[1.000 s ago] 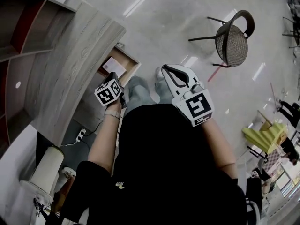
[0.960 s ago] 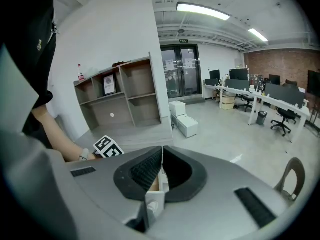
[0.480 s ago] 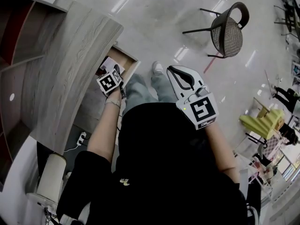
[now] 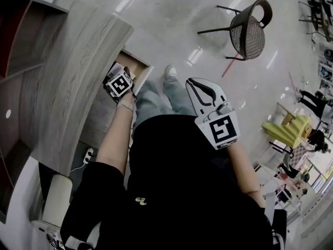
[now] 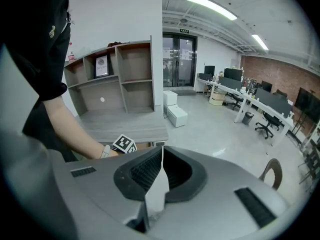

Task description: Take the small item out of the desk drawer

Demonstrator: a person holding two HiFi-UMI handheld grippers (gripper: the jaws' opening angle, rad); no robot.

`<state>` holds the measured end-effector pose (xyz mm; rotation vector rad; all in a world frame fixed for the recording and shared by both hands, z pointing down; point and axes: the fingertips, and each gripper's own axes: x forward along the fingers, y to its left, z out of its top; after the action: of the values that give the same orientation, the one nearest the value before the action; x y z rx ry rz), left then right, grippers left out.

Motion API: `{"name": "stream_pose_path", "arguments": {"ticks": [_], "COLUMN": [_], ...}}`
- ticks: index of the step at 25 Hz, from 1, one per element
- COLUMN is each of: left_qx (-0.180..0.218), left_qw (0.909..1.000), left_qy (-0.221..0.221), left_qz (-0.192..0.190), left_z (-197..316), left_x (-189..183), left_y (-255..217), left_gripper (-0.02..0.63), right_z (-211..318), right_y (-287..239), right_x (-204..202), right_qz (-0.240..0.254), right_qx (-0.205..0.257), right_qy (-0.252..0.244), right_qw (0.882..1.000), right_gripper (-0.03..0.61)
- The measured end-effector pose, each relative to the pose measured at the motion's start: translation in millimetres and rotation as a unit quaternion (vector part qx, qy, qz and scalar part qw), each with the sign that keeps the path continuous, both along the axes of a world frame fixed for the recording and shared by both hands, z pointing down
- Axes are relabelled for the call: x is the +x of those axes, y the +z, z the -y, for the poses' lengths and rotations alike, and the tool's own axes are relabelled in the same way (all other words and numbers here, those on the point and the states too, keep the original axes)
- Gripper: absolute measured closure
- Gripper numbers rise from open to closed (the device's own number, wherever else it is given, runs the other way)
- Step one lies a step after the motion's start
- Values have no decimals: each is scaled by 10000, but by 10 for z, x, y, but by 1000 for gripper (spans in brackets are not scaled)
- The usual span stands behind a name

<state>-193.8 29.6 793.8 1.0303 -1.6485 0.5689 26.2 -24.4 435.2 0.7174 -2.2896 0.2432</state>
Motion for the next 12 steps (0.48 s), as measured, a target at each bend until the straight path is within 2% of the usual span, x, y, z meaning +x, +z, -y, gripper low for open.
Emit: {"name": "stream_pose_path", "arguments": {"ticks": [7,12], "left_qx": [-140,-358], "left_qw": [9999,9988], "left_qy": [15,-321], "left_qz": [89,-73], "left_z": [85,86], "left_x": [-38,-6], "left_y": [117,289], "left_gripper": [132,129], "right_z": [-35,-42], "right_y": [-25,-25], "right_x": [41,77], "right_qz": [-28,-120], "right_qx": [32,38], "right_qy": [133,172], "right_qw": [9999,9998], "right_gripper": [575,575]}}
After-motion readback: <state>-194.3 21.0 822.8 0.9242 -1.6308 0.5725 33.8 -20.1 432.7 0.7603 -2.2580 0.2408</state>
